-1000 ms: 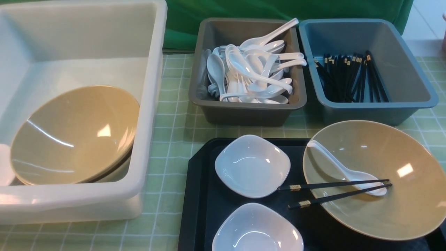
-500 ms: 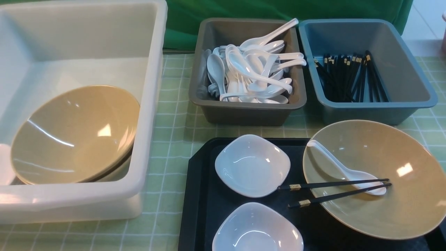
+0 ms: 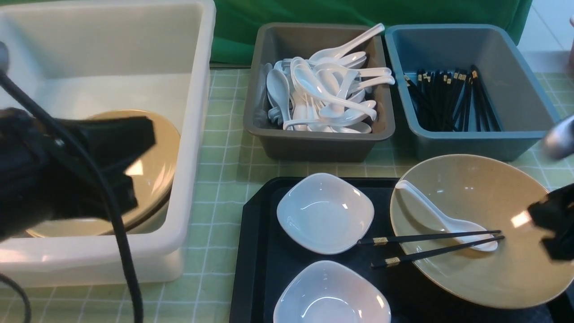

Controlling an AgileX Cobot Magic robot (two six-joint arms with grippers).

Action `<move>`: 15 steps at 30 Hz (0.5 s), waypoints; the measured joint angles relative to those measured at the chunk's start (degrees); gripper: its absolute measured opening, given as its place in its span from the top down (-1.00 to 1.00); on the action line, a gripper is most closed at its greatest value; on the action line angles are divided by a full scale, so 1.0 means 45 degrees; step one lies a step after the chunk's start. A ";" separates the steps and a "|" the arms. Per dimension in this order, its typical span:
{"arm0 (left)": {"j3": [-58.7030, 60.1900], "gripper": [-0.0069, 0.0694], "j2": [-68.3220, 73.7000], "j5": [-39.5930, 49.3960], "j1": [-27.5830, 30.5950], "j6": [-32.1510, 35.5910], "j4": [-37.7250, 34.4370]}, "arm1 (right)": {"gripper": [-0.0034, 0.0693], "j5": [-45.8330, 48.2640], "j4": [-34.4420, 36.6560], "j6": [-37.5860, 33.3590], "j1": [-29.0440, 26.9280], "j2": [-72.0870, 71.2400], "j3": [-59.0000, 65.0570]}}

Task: On green table put chopsticks spoon bowls plates into blue grey white boxes.
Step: 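Move the grippers toward the tableware on the black tray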

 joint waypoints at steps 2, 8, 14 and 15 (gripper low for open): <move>0.0000 0.82 0.0248 -0.0030 -0.0678 0.0127 -0.0419 | 0.26 0.0048 0.0174 -0.2024 0.0772 0.0480 -0.0097; 0.0015 0.82 0.1230 -0.0030 -0.2429 0.0923 -0.0739 | 0.24 0.0253 0.0342 -0.4536 0.1858 0.2431 -0.0678; 0.0050 0.82 0.1549 -0.0014 -0.2971 0.1081 -0.0764 | 0.01 0.1334 0.0350 -0.6173 0.1884 0.4762 -0.2321; 0.0050 0.82 0.1549 -0.0014 -0.2971 0.1082 -0.0764 | 0.00 0.1331 0.0374 -0.6260 0.1884 0.4821 -0.2358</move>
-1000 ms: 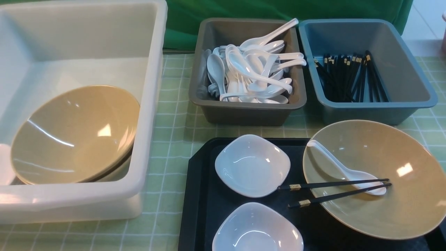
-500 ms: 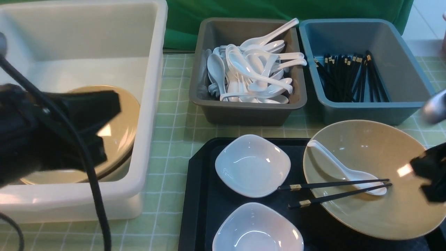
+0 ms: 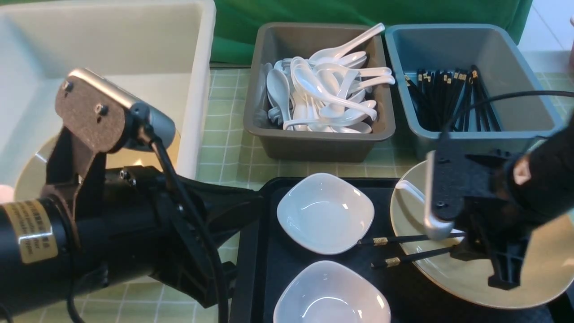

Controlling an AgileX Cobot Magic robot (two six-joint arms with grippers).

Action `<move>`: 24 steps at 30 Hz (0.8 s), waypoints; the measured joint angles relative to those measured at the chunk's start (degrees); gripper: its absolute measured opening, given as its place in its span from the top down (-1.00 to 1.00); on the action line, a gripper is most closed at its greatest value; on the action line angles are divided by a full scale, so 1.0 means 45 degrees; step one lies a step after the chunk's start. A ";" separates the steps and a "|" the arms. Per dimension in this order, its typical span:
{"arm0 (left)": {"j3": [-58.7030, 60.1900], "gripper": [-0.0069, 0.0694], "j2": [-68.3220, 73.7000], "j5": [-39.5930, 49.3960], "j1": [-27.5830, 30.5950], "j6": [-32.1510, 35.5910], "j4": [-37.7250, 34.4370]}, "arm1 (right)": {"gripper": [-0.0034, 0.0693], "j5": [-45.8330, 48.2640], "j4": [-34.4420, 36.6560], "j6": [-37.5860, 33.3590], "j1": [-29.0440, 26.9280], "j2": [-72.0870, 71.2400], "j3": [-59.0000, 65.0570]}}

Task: On green table put chopsticks spoon bowls plates into blue grey white boxes.
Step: 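Move the grippers toward the tableware on the black tray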

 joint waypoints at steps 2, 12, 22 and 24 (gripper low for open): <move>0.0000 0.82 0.0000 0.0000 0.0000 0.0000 -0.0026 | -0.14 0.0017 0.0250 -0.0890 0.0000 0.0545 -0.0267; 0.0000 0.82 0.0006 0.0062 0.0000 0.0010 -0.0982 | -0.55 -0.0292 0.0766 -0.2773 0.0000 0.1583 -0.0529; 0.0000 0.82 0.0006 0.0255 0.0000 0.0010 -0.1320 | -0.53 -0.0590 0.0808 -0.2972 0.0000 0.2474 -0.0762; 0.0000 0.82 0.0006 0.0266 0.0000 0.0010 -0.1481 | -0.46 -0.0602 0.0820 -0.2972 0.0000 0.2474 -0.0768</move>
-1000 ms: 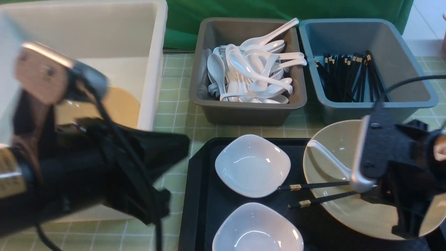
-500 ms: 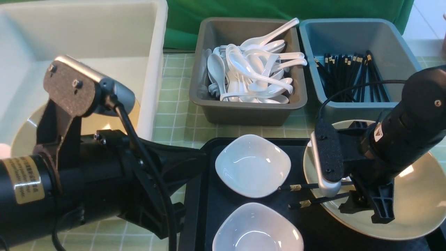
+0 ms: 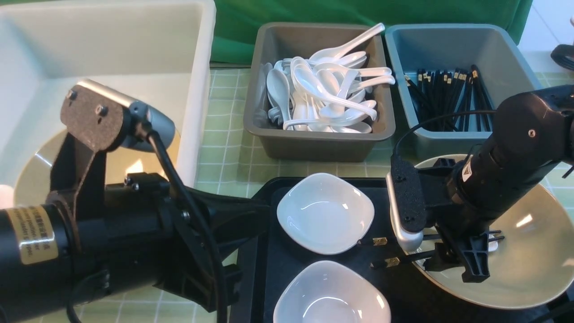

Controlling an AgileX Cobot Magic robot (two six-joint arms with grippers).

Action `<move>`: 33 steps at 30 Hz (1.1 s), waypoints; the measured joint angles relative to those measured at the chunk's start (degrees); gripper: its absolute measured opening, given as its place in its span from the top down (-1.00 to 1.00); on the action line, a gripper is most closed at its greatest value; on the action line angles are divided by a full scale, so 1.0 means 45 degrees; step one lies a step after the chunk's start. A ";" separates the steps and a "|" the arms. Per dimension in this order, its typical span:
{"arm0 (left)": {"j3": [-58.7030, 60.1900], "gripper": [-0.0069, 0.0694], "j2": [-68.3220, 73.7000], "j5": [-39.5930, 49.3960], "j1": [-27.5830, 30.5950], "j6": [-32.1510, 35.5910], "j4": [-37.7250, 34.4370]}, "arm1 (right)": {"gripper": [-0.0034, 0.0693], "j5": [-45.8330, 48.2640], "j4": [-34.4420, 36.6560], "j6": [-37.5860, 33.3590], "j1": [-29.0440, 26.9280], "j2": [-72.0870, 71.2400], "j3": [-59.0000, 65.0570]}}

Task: On green table put chopsticks spoon bowls plates into blue grey white boxes.
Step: 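Move the grippers toward the tableware on the black tray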

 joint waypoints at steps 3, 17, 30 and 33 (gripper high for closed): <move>0.0000 0.82 0.0000 0.0000 0.0000 0.0000 -0.0155 | -0.14 0.0011 0.0079 -0.0055 -0.0194 0.0050 -0.0011; 0.0000 0.82 0.0000 0.0037 0.0000 0.0000 -0.0170 | 0.74 0.0037 0.0840 -0.0698 -0.0796 0.0092 -0.0151; 0.0000 0.82 0.0000 0.0024 0.0000 0.0042 -0.0170 | 0.74 0.1473 0.2662 0.0013 -0.1347 0.0092 -0.1472; 0.0000 0.82 0.0000 -0.0112 0.0000 0.0085 -0.0170 | 0.74 0.1899 0.3987 0.0571 -0.2095 0.0092 -0.2071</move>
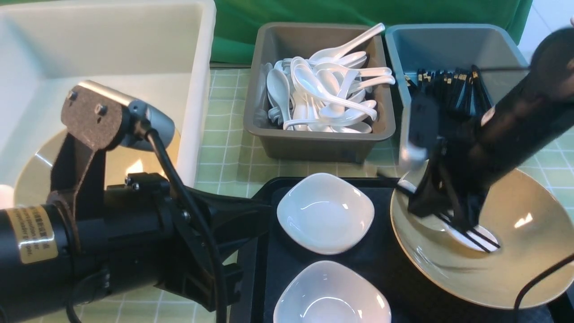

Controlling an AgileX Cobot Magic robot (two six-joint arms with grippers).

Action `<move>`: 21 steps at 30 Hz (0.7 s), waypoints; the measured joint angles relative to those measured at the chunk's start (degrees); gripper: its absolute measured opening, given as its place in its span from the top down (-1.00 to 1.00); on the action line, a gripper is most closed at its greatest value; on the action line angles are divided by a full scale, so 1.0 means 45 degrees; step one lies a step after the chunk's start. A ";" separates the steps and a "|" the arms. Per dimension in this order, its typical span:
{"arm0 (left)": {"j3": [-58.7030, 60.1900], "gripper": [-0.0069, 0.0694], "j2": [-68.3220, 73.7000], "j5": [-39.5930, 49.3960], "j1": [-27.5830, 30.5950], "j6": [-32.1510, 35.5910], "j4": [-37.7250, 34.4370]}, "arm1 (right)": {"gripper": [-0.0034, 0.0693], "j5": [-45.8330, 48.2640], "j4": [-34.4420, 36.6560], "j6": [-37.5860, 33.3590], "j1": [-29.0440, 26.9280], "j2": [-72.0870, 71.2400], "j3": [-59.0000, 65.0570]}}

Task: On green table put chopsticks spoon bowls plates into blue grey white boxes.

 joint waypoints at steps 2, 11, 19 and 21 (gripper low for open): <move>0.0000 0.82 0.0000 -0.0203 0.0000 0.0162 0.0000 | 0.75 0.0066 0.0828 0.0823 -0.0699 0.0000 -0.0292; 0.0000 0.82 0.0000 -0.1432 0.0000 0.1147 -0.0014 | 0.75 -0.1868 0.6906 0.4892 -0.4160 0.1065 -0.1466; 0.0000 0.82 0.0000 -0.1867 0.0000 0.1900 -0.0014 | 0.74 -0.3897 0.8599 0.5176 -0.4712 0.4169 -0.5110; 0.0000 0.82 0.0000 -0.1867 0.0000 0.1911 -0.0035 | 0.71 -0.4478 0.8704 0.5491 -0.4712 0.4936 -0.5960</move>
